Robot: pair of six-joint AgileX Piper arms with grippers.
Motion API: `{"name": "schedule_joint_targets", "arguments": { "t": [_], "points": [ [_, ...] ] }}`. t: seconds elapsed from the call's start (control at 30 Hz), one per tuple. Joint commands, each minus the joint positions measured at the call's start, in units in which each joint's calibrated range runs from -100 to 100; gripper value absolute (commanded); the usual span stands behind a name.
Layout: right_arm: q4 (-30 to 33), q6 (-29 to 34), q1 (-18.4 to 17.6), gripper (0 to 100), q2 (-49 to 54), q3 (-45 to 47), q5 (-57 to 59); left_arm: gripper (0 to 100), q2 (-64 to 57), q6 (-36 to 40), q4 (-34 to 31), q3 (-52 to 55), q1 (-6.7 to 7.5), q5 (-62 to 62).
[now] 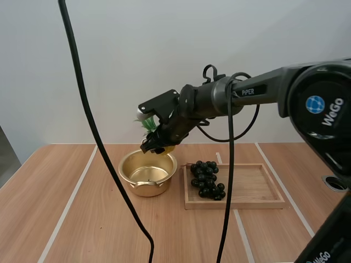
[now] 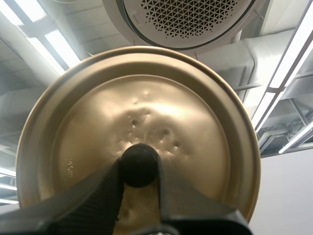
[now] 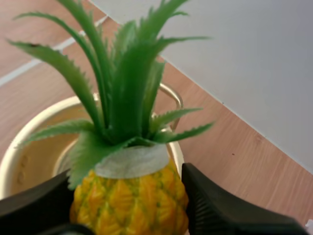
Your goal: Open the pot, put the pineapple inside, and close it
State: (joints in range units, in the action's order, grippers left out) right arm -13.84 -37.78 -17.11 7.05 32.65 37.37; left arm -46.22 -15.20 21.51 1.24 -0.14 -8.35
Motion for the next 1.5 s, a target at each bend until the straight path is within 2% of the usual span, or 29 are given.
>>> {"name": "schedule_joint_targets", "arguments": {
  "t": [0.0,0.37,0.57,0.77,1.1,1.47],
  "points": [
    [0.92,-0.56,0.02,0,-1.2,-0.44,-1.09,0,-0.27,-0.19,0.05,-0.41,0.1,-0.49],
    [0.92,-1.89,-0.17,0,-1.93,-0.44,-1.04,0,-0.27,0.02,0.05,-0.41,0.1,-0.45],
    [0.92,-4.43,-1.74,0,-2.47,-0.44,-0.85,0,-0.27,0.02,0.05,-0.41,0.1,-0.45],
    [2.26,-4.43,-3.6,0,-4.85,-0.44,-0.4,0,-0.27,-0.14,0.05,-0.41,0.1,0.92],
    [6.92,-2.61,-3.6,0,-10.5,-0.44,0.4,0,-0.27,-0.14,0.05,-0.41,0.1,0.92],
    [7.37,-2.4,-3.6,0,-12.9,-0.44,2.04,0,-0.27,-0.14,0.05,-0.41,0.1,0.92]
  ]
}}
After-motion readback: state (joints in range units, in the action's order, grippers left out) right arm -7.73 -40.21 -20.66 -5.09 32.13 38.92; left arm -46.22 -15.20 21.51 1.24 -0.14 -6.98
